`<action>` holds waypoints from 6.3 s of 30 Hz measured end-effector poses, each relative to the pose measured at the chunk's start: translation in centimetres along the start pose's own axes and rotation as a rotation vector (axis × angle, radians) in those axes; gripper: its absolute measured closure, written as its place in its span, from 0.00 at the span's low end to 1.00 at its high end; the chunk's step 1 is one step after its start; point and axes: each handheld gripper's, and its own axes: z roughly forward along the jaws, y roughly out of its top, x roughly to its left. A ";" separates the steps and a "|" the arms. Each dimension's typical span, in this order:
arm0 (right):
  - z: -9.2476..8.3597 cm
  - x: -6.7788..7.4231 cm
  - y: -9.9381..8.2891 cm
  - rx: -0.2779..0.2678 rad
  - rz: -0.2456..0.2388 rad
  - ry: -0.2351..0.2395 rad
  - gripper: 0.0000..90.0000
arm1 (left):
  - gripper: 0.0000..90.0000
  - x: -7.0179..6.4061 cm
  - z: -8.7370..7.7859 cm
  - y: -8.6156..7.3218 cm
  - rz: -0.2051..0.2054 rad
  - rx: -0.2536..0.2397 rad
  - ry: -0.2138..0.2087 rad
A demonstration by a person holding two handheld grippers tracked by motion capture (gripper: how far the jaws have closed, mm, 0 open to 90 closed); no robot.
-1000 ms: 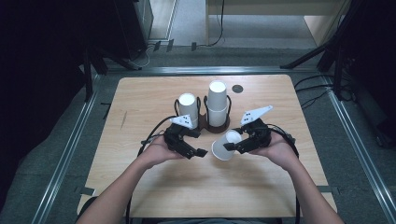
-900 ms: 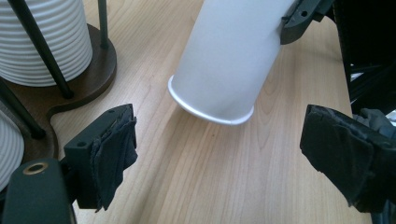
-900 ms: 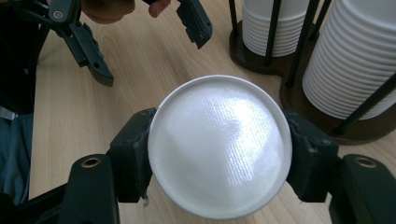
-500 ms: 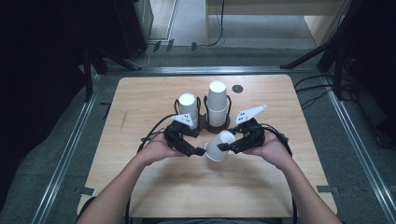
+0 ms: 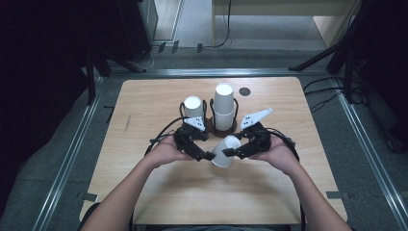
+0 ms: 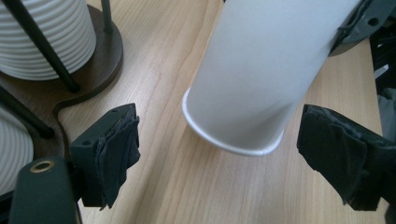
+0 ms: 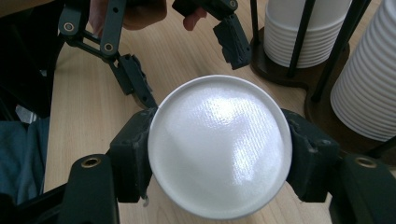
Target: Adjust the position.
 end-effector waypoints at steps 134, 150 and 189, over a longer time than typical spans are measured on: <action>0.1 0.6 0.6 -0.054 -0.066 0.070 0.38 | 0.05 -0.6 0.1 0.0 0.095 0.002 -0.014; 0.1 0.6 0.7 -0.065 -0.056 0.090 0.36 | 0.23 -1.0 -0.3 0.2 0.158 0.035 -0.011; 1.0 0.6 -0.7 0.053 -0.112 -0.041 0.28 | 0.24 -0.3 -2.6 1.8 0.156 0.270 0.052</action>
